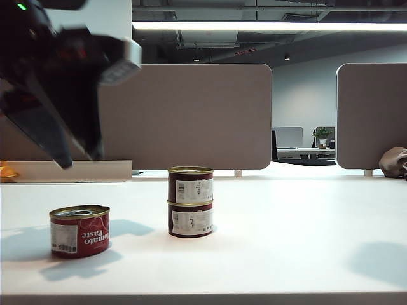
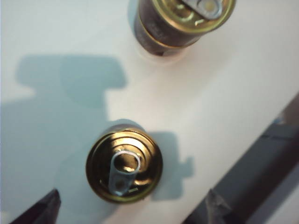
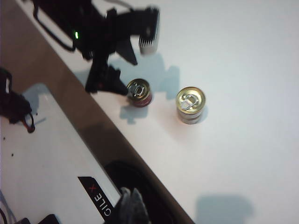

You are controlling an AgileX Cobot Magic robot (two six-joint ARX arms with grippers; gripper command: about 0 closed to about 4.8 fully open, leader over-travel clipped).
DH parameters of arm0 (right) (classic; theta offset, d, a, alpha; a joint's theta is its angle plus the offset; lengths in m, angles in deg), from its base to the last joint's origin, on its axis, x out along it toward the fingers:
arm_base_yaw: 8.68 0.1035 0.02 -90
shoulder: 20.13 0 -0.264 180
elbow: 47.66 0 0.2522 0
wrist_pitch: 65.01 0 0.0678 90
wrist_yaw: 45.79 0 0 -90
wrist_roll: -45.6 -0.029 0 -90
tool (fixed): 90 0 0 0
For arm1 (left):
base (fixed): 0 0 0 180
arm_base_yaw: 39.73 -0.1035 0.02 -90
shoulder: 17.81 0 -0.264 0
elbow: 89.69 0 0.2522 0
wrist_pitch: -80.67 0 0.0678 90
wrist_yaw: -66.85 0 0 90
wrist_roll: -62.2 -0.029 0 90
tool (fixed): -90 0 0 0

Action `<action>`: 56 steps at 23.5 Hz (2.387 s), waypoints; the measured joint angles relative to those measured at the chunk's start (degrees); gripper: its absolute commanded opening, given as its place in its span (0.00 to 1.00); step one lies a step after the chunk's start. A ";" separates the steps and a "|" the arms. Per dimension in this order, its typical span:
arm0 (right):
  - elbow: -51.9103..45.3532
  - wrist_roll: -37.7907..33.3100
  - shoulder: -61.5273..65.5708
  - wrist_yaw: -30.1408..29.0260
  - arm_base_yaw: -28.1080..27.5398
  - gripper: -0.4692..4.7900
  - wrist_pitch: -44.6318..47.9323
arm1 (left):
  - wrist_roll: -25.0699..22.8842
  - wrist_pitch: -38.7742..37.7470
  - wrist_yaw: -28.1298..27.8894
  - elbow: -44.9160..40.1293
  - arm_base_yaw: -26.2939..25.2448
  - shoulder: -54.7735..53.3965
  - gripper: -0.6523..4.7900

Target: Pick up the cans one by one and stack them together.

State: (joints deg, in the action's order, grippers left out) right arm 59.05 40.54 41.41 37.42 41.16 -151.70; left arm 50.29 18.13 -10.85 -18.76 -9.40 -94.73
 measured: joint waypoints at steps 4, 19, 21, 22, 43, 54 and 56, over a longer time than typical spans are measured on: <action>0.02 -1.97 -4.42 0.85 -0.04 0.08 -0.66 | 0.15 0.26 -3.41 0.00 2.32 -2.78 0.87; 0.00 -7.17 -15.04 3.13 -0.07 0.08 -5.86 | 1.46 2.93 -4.85 0.00 2.69 -9.86 0.87; 0.00 -7.34 -16.11 3.13 -0.07 0.08 -5.90 | 1.49 2.89 -4.85 0.00 2.69 -10.80 0.86; 0.00 -7.56 -16.26 3.15 -0.07 0.08 -5.90 | 1.46 2.89 -4.85 0.00 2.69 -11.02 0.85; -0.02 -8.48 -17.11 3.48 -0.07 0.08 -5.90 | 2.75 1.84 -4.85 0.07 2.69 -12.55 0.55; -0.02 -8.61 -17.18 2.16 -0.04 0.08 -6.75 | 3.82 1.18 -4.85 0.92 2.69 -12.66 0.55; -0.02 -8.61 -17.18 2.14 -0.04 0.08 -6.75 | 4.02 0.57 -4.87 2.03 2.69 -12.66 0.55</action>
State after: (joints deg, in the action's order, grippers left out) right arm 59.03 31.93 24.23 39.57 41.12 -158.45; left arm 54.32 18.70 -15.73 -16.73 -6.71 -107.39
